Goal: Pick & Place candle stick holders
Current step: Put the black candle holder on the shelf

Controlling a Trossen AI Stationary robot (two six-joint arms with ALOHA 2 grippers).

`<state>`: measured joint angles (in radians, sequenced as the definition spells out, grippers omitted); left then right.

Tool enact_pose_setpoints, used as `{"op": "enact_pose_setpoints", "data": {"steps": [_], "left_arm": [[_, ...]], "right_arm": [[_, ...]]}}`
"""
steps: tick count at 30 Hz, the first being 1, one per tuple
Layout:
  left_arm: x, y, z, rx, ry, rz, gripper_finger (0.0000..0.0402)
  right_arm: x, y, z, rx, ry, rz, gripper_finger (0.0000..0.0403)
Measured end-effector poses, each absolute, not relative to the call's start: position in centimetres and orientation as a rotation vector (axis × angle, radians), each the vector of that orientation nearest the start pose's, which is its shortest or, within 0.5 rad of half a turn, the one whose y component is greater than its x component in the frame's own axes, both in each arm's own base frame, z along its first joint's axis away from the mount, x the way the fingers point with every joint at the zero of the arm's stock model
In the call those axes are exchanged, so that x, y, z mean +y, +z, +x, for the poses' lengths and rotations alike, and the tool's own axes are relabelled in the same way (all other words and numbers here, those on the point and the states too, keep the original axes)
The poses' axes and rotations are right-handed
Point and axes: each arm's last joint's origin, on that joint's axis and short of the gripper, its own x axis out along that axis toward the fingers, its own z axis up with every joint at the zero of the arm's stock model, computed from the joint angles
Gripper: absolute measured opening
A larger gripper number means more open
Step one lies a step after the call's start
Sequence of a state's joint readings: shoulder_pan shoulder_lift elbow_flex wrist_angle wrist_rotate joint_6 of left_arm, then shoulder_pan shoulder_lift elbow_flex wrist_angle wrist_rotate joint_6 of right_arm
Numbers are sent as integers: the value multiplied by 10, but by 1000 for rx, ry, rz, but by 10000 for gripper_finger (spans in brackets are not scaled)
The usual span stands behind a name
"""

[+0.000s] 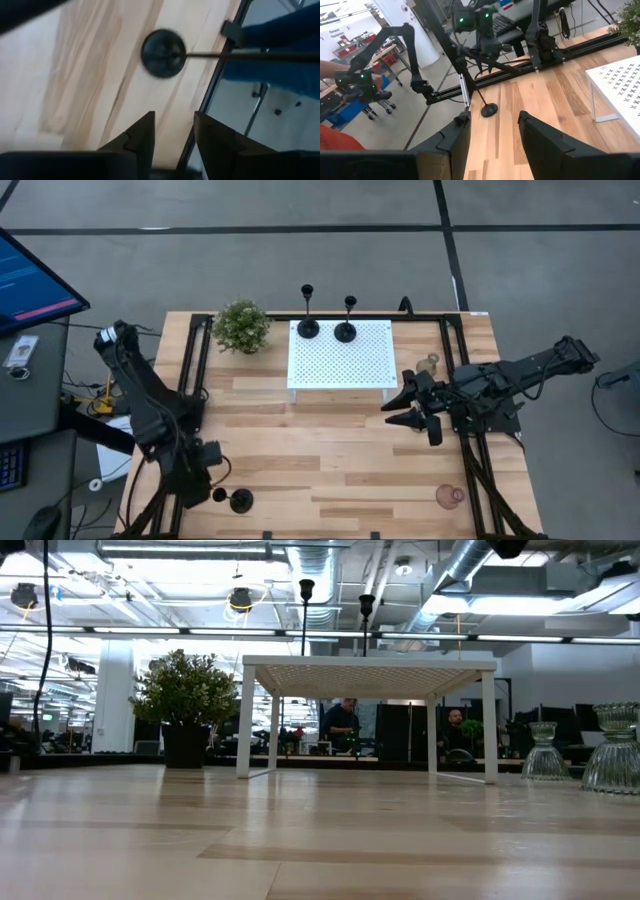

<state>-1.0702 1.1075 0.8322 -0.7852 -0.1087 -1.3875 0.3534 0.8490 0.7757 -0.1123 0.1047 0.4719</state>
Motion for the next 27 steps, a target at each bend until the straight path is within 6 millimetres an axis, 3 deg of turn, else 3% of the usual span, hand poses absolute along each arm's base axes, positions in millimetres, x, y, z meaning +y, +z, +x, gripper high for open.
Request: {"op": "enact_pose_setpoints", "data": {"steps": [13, 27], "left_arm": [[-219, 222, 111, 1111, -72, -644, 129], [-219, 224, 113, 892, 18, -644, 122]], "right_arm": [[62, 330, 179, 199, 206, 459, 159], [62, 329, 179, 202, 205, 461, 159]]}}
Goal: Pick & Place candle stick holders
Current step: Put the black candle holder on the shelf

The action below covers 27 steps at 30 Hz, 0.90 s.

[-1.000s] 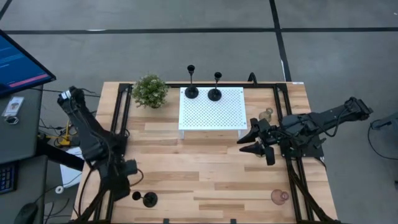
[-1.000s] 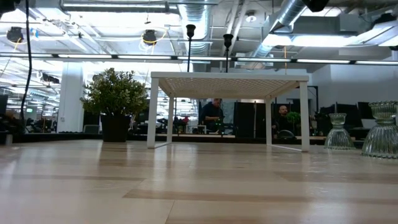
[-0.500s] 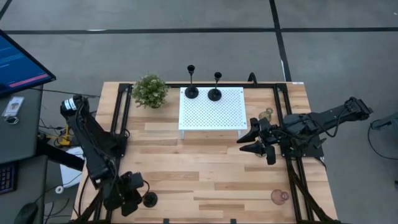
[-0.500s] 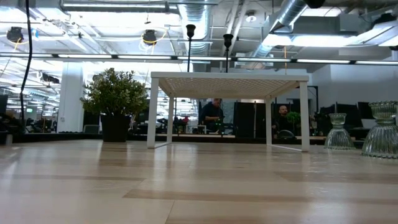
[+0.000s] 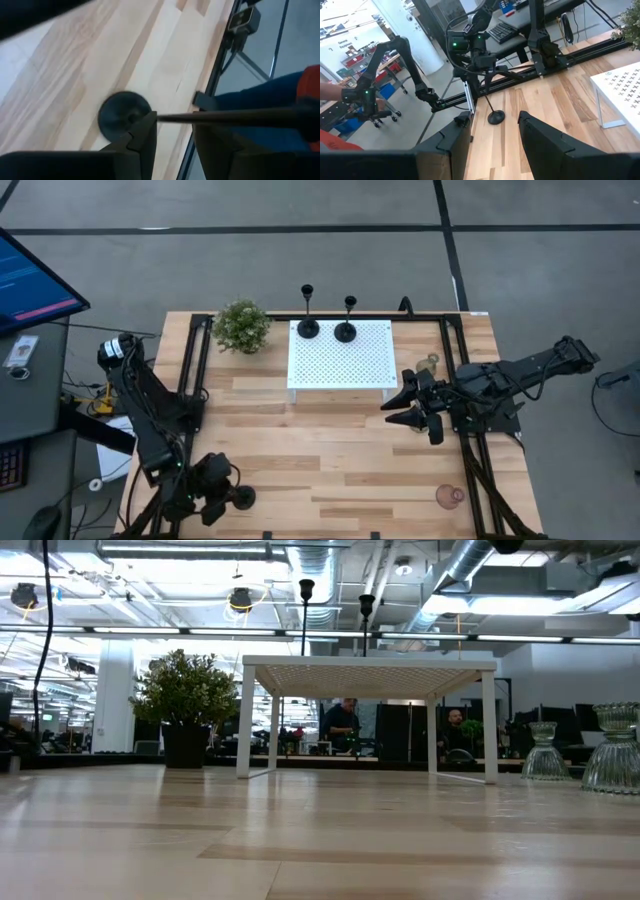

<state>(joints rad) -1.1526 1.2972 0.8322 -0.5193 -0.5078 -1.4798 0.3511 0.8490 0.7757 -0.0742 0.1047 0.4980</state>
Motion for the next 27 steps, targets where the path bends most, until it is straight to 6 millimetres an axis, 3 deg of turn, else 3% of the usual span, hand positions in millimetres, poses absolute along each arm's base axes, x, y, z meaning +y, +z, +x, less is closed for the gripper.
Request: {"op": "enact_pose_setpoints", "data": {"steps": [10, 18, 27], "left_arm": [[-216, 227, 118, 741, 84, -649, 114], [-212, 233, 120, 643, 118, -685, 13], [-177, 267, 132, 448, 188, -745, 10]], "right_arm": [[63, 329, 180, 204, 204, 460, 159], [62, 327, 179, 225, 199, 452, 159], [57, 319, 179, 274, 91, 430, 148]]}}
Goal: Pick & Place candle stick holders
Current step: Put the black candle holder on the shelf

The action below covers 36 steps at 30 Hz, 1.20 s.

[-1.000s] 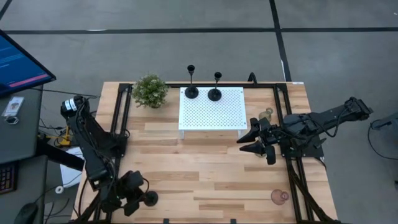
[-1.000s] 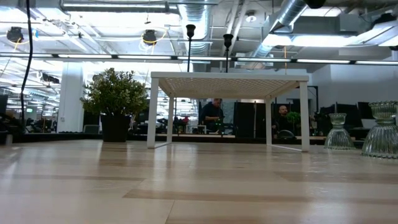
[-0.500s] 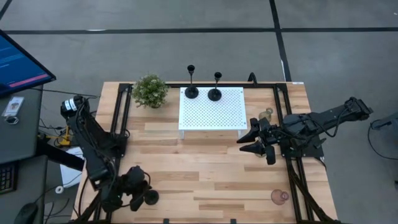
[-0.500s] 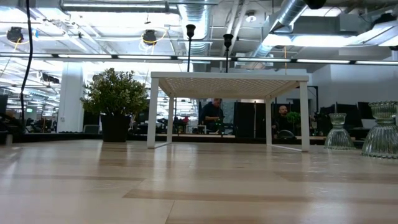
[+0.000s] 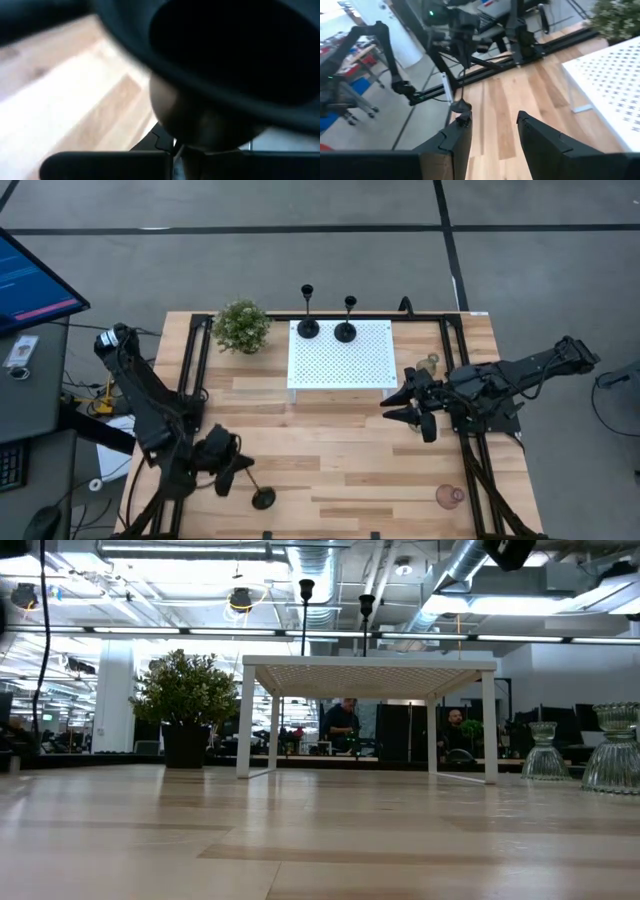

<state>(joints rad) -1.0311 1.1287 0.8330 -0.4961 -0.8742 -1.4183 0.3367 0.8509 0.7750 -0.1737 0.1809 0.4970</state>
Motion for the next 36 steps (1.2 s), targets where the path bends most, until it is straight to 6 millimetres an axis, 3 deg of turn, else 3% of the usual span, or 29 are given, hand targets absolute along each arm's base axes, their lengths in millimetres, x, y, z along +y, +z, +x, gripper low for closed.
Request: {"op": "enact_pose_setpoints", "data": {"steps": [8, 15, 23, 36], "left_arm": [[-116, 305, 171, 333, 307, -654, 10], [-77, 333, 206, 277, 300, -569, 10], [-69, 349, 236, 253, 212, -509, 10], [-70, 357, 257, 196, 213, -412, 10]], "right_arm": [[40, 310, 191, 327, -9, 468, 134], [31, 307, 215, 414, 1, 474, 180], [26, 337, 265, 447, 62, 374, 227], [26, 346, 348, 654, 147, 243, 210]]}}
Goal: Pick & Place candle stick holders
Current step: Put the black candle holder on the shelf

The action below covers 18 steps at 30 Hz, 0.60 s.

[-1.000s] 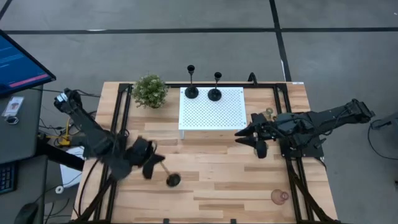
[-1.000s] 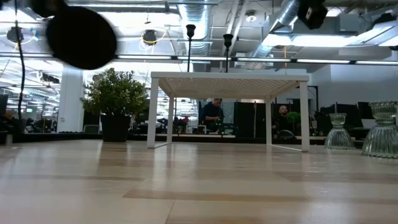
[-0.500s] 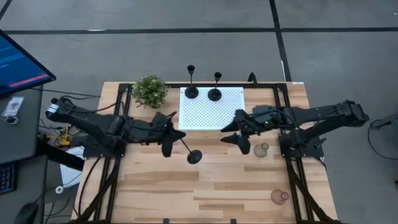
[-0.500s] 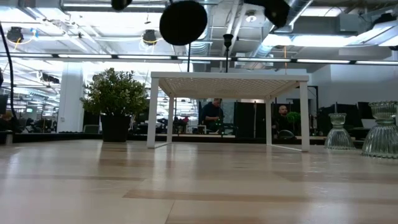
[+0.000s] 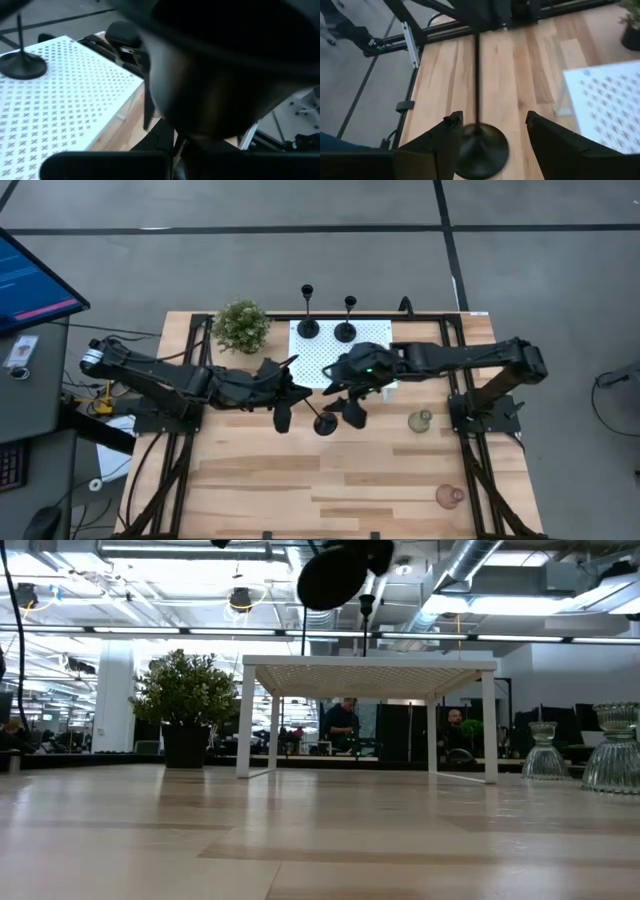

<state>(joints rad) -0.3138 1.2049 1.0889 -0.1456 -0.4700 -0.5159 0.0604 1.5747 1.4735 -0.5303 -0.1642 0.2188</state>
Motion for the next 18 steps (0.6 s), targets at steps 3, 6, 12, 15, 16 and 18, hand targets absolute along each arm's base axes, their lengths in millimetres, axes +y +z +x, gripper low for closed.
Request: {"op": "enact_pose_setpoints", "data": {"steps": [3, 6, 12, 15, 16, 18], "left_arm": [[-70, 357, 258, 188, 226, -408, 10], [-69, 359, 258, 168, 236, -403, 10], [-69, 361, 258, 151, 233, -410, 10], [-69, 362, 259, 140, 233, -415, 10], [-69, 362, 259, 137, 232, -416, 10], [-69, 363, 259, 130, 230, -419, 10]], "right_arm": [[31, 347, 359, 654, 189, 214, 208], [32, 348, 366, 657, 205, 192, 207], [31, 351, 373, 637, 209, 180, 207], [31, 352, 373, 628, 213, 166, 207], [31, 352, 373, 629, 212, 161, 207], [31, 352, 373, 630, 211, 160, 205]]}}
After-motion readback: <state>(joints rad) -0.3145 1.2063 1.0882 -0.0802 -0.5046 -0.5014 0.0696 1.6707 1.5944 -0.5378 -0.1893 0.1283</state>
